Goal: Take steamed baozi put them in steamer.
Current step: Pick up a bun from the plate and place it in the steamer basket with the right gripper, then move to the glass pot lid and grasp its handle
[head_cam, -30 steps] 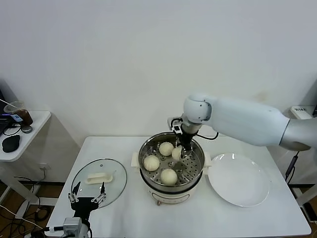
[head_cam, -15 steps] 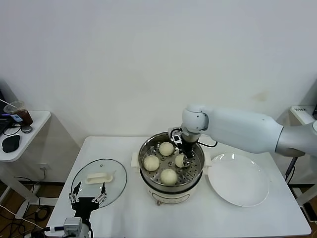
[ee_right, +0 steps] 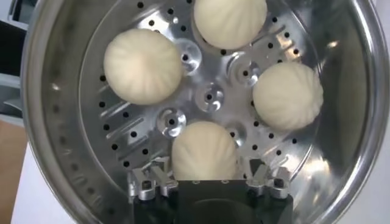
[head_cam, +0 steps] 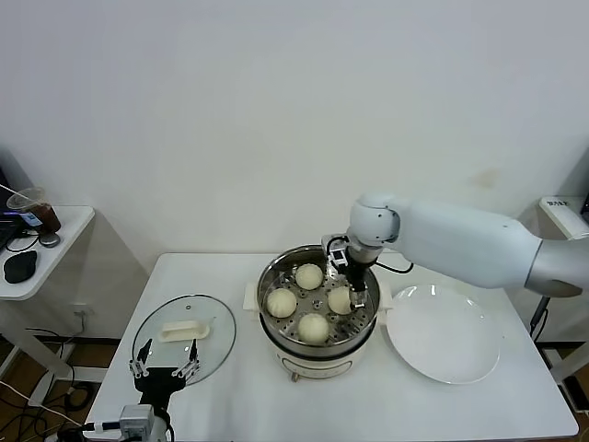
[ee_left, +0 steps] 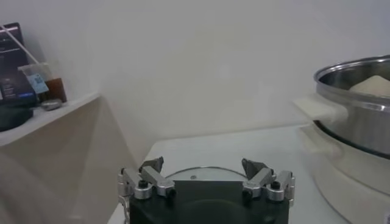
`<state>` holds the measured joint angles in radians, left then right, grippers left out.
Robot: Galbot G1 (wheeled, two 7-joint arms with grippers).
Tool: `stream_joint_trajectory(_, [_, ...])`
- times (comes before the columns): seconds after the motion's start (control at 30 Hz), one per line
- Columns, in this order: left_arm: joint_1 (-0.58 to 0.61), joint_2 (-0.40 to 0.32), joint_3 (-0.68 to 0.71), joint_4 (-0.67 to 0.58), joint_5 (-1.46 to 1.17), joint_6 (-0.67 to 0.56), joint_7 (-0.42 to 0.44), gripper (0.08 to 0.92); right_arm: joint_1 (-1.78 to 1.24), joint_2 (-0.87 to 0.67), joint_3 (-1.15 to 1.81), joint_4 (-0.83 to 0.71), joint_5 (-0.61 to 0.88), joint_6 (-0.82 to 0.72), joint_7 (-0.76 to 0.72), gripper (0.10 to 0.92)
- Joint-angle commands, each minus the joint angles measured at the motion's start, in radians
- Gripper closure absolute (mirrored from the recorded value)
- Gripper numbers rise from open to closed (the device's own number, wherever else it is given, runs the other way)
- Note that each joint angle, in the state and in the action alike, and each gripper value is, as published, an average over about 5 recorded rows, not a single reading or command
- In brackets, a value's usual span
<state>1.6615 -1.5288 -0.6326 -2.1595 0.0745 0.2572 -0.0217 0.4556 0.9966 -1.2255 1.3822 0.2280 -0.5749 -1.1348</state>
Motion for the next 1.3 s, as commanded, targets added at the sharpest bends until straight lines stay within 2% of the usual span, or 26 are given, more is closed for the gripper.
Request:
stream_joint_trajectory(0.03, [0.006, -0.004, -0.005, -0.008, 0.003, 0.002, 0.003, 0.177, 0.004, -0.132, 0.183, 0.041, 0.029, 0.007, -0.015, 0.205])
stream_joint_trajectory(0.17, [0.012, -0.004, -0.011, -0.016, 0.007, 0.002, 0.005, 0.177, -0.039, -0.223, 0.328, 0.061, 0.068, 0.023, -0.006, 0.203])
stream_joint_trajectory(0.23, [0.015, -0.005, -0.015, -0.02, 0.006, 0.0, 0.003, 0.177, -0.092, -0.282, 0.421, 0.076, 0.125, 0.051, 0.044, 0.203])
stream_joint_trajectory(0.47, [0.013, -0.01, -0.018, -0.009, -0.008, -0.046, -0.014, 0.177, -0.42, -0.49, 0.813, 0.186, 0.368, 0.108, 0.494, 0.203])
stream_joint_trajectory(0.7, [0.022, -0.01, 0.0, -0.01, -0.004, -0.072, -0.015, 0.177, -1.045, -0.531, 1.442, 0.247, 0.4, 0.207, 0.75, 0.203])
stream_joint_trajectory(0.93, [0.038, -0.011, 0.015, -0.015, 0.023, -0.111, -0.014, 0.177, -1.422, -0.37, 1.864, 0.273, 0.417, 0.308, 0.92, 0.203])
stream_joint_trajectory(1.13, [0.011, 0.005, -0.002, 0.025, 0.059, -0.15, -0.021, 0.177, -1.636, -0.074, 2.078, 0.286, 0.388, 0.407, 1.033, 0.203])
stream_joint_trajectory(1.3, [-0.053, 0.034, -0.025, 0.142, 0.434, -0.269, -0.052, 0.177, -1.753, 0.177, 2.156, 0.302, 0.337, 0.474, 1.068, 0.203])
